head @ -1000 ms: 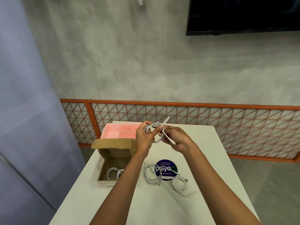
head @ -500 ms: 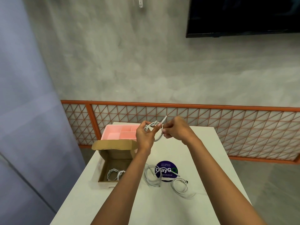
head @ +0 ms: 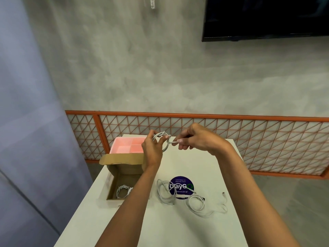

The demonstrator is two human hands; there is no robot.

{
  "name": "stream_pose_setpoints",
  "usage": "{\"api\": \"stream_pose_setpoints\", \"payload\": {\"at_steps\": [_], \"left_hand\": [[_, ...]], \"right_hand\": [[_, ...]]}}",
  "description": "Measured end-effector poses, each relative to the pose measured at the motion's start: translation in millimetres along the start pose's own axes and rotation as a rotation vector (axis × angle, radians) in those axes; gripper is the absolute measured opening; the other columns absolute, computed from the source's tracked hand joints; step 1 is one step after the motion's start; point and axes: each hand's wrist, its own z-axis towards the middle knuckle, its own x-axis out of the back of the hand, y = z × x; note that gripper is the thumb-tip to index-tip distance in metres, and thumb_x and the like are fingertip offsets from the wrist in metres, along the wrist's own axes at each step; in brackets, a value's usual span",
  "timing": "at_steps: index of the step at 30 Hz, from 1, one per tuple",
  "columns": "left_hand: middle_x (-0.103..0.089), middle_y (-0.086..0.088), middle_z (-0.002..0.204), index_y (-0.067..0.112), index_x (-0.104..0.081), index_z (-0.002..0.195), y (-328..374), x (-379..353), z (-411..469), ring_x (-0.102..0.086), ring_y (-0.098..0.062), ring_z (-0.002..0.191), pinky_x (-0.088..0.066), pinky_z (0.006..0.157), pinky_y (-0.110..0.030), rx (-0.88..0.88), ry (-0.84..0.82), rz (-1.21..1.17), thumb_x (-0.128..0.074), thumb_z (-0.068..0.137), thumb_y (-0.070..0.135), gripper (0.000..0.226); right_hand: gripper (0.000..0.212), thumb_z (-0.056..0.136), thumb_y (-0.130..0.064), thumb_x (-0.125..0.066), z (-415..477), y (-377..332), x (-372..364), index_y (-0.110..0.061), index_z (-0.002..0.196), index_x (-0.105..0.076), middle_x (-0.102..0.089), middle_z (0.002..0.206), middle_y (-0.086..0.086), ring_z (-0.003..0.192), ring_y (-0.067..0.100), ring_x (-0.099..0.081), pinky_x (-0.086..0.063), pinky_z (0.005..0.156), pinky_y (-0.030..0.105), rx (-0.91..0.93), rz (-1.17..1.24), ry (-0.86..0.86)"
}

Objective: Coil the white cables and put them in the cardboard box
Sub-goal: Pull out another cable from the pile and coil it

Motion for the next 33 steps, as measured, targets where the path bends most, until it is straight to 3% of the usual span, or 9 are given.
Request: {"api": "stream_pose_setpoints", "payload": {"at_steps": [2,6,9,13,17,20,23,27,33], "left_hand": [[-0.066,0.002,0.074,0.010,-0.054,0.078,-3,2,-2,-0.057,-0.014,0.067,-0.047,0.059,-0.027,-0.053,0.013,0.033,-0.075,0.079,0.017,0.022],[-0.064,0.009,0.074,0.016,-0.053,0.077,-4,6,1,-0.057,-0.005,0.066,-0.043,0.054,-0.014,-0.037,0.066,-0.010,-0.075,0.079,0.021,0.023],[-0.062,0.010,0.072,0.009,-0.054,0.081,0,5,6,-0.056,-0.004,0.065,-0.041,0.052,-0.010,0.007,0.087,-0.025,-0.075,0.079,0.022,0.024],[-0.065,0.006,0.075,0.007,-0.055,0.086,0,4,11,-0.058,-0.013,0.071,-0.048,0.062,-0.023,0.097,0.065,-0.061,-0.075,0.079,0.024,0.027],[-0.064,0.008,0.076,0.007,-0.055,0.097,13,6,9,-0.058,-0.006,0.067,-0.049,0.062,-0.029,0.112,-0.165,-0.154,-0.062,0.090,0.030,0.025],[-0.039,0.011,0.058,0.011,-0.061,0.104,19,5,9,-0.036,-0.005,0.051,-0.034,0.051,-0.021,0.226,-0.316,-0.266,-0.035,0.100,0.044,0.042],[-0.028,0.006,0.061,0.010,-0.058,0.105,22,6,11,-0.027,-0.008,0.055,-0.032,0.054,-0.022,0.266,-0.399,-0.406,-0.030,0.104,0.030,0.035],[-0.039,0.002,0.069,0.011,-0.058,0.104,27,14,9,-0.041,-0.007,0.061,-0.045,0.066,-0.020,0.224,-0.512,-0.372,-0.035,0.103,0.017,0.024],[-0.063,-0.002,0.076,0.011,-0.059,0.100,29,28,16,-0.066,-0.013,0.080,-0.051,0.083,-0.021,0.144,-0.645,-0.231,-0.047,0.097,0.009,0.013]], "right_hand": [[0.017,0.093,-0.008,-0.057,-4,-2,4,-0.006,0.099,-0.073,-0.069,0.077,0.000,0.067,0.002,-0.060,-0.043,0.055,0.011,0.022,0.017,0.009],[0.017,0.093,-0.008,-0.057,-11,-3,6,-0.007,0.099,-0.073,-0.070,0.076,-0.001,0.066,0.001,-0.060,-0.042,0.055,0.011,0.037,0.054,0.000],[0.017,0.093,-0.009,-0.057,-12,-3,7,-0.007,0.099,-0.072,-0.070,0.075,-0.003,0.067,0.001,-0.061,-0.042,0.056,0.011,0.052,0.085,0.001],[0.019,0.097,-0.008,-0.051,-9,-3,11,-0.011,0.092,-0.069,-0.066,0.076,-0.004,0.068,0.002,-0.057,-0.043,0.058,0.012,0.057,0.208,0.080],[0.023,0.099,-0.004,-0.043,1,0,13,-0.001,0.100,-0.066,-0.062,0.079,0.000,0.067,0.005,-0.051,-0.040,0.058,0.012,0.030,0.535,0.287],[0.025,0.099,-0.002,-0.041,7,3,19,0.001,0.097,-0.065,-0.059,0.075,0.000,0.063,0.005,-0.048,-0.040,0.056,0.015,-0.008,0.716,0.366],[0.030,0.099,0.001,-0.039,10,8,25,-0.004,0.082,-0.063,-0.059,0.075,0.000,0.061,0.005,-0.046,-0.041,0.054,0.014,-0.026,0.882,0.405],[0.034,0.099,0.001,-0.037,12,14,30,-0.007,0.079,-0.062,-0.055,0.074,0.001,0.057,0.003,-0.046,-0.041,0.052,0.013,-0.047,0.995,0.447],[0.033,0.099,0.002,-0.036,14,21,35,-0.006,0.081,-0.063,-0.052,0.071,0.001,0.051,0.001,-0.047,-0.043,0.048,0.012,-0.045,1.043,0.477]]}}
